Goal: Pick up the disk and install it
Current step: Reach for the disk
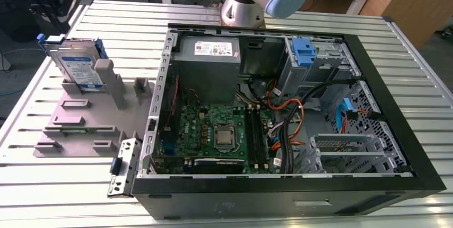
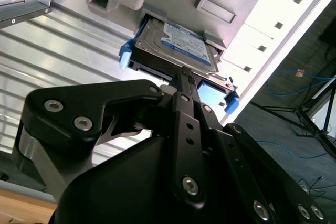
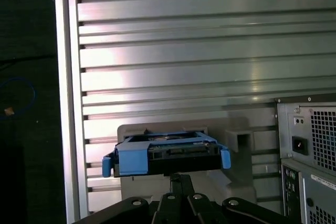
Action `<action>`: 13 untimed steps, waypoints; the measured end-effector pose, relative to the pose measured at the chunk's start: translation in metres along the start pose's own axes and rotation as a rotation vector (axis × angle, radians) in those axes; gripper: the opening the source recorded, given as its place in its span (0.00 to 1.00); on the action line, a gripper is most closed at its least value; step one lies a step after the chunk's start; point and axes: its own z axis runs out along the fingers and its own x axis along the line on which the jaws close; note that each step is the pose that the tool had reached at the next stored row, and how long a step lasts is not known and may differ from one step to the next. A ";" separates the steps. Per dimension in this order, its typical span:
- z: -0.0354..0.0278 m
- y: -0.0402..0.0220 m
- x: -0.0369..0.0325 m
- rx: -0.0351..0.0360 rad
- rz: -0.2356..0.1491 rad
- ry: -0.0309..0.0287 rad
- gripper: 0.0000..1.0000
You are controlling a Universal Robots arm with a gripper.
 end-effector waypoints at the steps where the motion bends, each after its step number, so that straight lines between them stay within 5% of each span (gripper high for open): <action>1: 0.0005 0.0000 0.0001 -0.0001 -0.006 0.0003 0.11; 13: 0.0088 0.0040 0.0065 0.0002 -0.070 0.0030 0.11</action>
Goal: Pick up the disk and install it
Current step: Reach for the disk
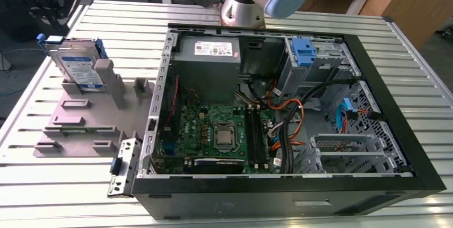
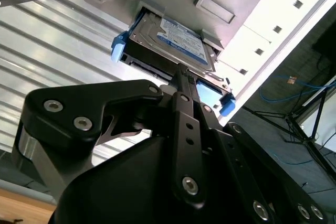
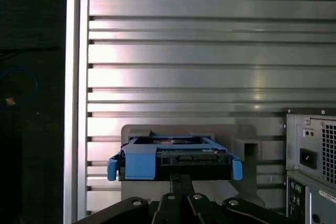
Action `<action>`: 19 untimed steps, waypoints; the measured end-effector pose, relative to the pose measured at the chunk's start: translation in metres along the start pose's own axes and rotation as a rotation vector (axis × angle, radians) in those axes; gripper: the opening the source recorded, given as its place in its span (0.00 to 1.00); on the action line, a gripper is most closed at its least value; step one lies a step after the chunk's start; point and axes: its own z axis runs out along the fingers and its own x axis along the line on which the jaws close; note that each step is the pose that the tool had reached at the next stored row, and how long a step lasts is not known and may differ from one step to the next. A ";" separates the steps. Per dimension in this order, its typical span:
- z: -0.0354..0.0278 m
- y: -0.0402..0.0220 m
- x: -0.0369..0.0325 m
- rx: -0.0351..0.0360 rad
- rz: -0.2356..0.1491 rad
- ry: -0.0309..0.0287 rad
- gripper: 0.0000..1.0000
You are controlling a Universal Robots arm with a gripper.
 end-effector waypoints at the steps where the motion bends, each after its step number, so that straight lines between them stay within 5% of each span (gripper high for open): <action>1: 0.0010 0.0007 0.0003 0.0001 -0.005 0.0001 0.11; 11: 0.0114 0.0042 0.0020 0.0017 -0.043 0.0020 0.11; 19: 0.0127 0.0042 0.0020 0.0031 -0.043 0.0015 0.11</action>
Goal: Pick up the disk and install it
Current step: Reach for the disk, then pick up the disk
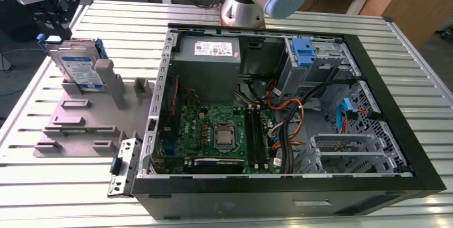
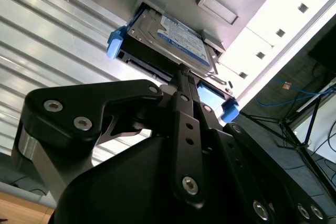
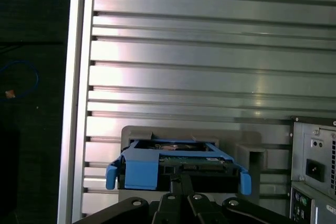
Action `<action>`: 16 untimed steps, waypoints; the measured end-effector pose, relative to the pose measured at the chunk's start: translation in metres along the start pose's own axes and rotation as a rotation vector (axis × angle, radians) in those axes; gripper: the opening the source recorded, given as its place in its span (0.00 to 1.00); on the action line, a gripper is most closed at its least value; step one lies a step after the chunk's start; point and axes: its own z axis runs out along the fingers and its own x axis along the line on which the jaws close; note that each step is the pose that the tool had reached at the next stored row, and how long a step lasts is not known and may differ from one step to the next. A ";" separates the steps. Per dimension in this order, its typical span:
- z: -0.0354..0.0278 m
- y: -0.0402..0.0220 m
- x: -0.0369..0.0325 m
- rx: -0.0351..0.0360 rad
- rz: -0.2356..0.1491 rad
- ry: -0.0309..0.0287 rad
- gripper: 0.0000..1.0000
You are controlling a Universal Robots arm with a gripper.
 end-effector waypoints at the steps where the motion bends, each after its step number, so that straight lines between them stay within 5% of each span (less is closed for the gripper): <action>1: 0.0001 0.0000 0.0000 0.0001 0.000 0.0003 0.11; 16: 0.0023 -0.0001 0.0001 0.0002 -0.001 0.0005 0.11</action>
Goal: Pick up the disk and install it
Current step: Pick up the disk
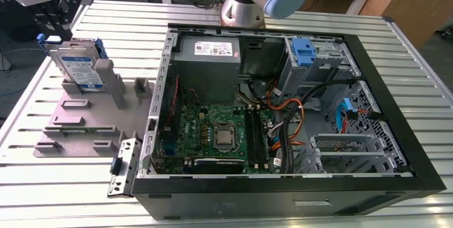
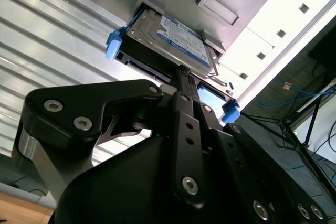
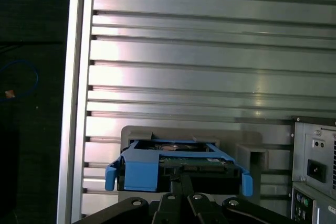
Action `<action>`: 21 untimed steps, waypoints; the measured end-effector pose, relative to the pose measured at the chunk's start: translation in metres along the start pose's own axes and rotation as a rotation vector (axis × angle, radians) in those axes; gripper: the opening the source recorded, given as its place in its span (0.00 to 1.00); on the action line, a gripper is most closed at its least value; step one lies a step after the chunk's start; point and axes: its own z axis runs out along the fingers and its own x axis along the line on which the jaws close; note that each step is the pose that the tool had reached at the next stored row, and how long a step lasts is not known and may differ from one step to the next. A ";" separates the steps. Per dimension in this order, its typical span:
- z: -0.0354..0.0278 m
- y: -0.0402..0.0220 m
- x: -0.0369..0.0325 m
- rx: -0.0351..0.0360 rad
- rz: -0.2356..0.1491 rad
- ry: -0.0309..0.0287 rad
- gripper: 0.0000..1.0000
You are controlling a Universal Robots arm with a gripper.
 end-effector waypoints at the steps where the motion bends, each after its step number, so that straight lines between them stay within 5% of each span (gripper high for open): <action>1: 0.0000 0.0000 0.0000 -0.0001 -0.003 0.0001 0.11; 11: 0.0000 0.0000 0.0000 -0.0028 -0.101 0.0038 0.11; 21: 0.0000 0.0000 0.0000 -0.0029 -0.104 0.0039 0.11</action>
